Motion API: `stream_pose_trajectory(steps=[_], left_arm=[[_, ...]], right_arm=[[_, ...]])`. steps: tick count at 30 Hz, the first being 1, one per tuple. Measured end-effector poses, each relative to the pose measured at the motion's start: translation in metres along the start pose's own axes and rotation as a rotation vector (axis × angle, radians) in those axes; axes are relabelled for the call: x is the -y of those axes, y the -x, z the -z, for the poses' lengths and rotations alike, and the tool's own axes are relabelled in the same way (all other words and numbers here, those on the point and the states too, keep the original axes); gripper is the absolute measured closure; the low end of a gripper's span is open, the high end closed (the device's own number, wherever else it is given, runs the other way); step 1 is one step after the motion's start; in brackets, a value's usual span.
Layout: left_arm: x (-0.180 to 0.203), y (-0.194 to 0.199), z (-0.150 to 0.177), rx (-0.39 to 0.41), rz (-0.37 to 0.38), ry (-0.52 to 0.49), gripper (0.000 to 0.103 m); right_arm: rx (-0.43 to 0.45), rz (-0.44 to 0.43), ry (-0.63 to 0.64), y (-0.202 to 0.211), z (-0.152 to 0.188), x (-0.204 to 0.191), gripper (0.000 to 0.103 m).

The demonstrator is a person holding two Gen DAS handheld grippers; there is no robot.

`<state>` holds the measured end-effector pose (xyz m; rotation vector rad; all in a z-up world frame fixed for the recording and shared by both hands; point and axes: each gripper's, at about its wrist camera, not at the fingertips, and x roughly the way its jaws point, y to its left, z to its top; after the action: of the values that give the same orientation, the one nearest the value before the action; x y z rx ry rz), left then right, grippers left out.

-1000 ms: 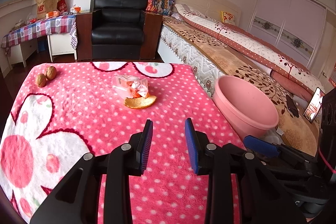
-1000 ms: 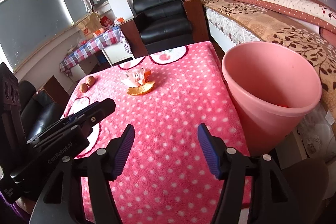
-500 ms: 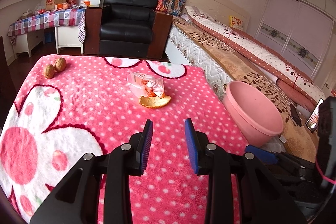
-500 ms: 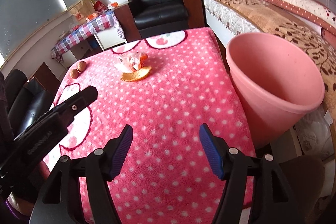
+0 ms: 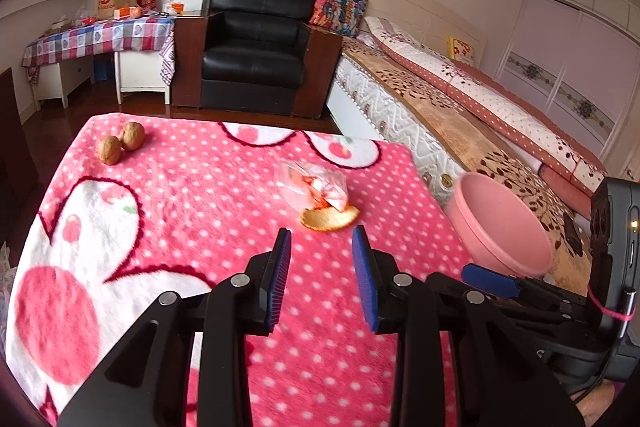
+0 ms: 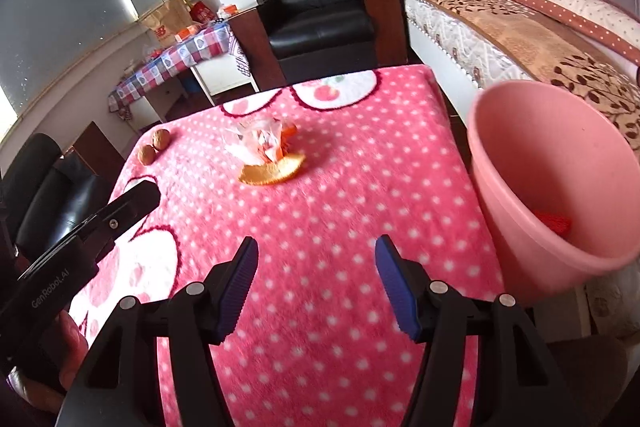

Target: Collect trash

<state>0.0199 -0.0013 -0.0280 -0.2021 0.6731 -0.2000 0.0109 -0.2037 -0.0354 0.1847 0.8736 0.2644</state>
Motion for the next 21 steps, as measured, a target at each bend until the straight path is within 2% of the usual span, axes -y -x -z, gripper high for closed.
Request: stream_pose_trajectory(steps=[11, 16, 21], left_arm=[[-0.05, -0.008, -0.024, 0.015, -0.079, 0.08, 0.071], [-0.055, -0.017, -0.032, 0.005, -0.085, 0.072, 0.071], [-0.052, -0.032, -0.04, -0.008, -0.071, 0.05, 0.071]], right_arm=[[0.006, 0.001, 0.094, -0.04, -0.033, -0.011, 0.042], [-0.003, -0.038, 0.135, -0.064, -0.047, -0.024, 0.043], [-0.047, -0.048, 0.11, -0.094, -0.056, -0.022, 0.051]])
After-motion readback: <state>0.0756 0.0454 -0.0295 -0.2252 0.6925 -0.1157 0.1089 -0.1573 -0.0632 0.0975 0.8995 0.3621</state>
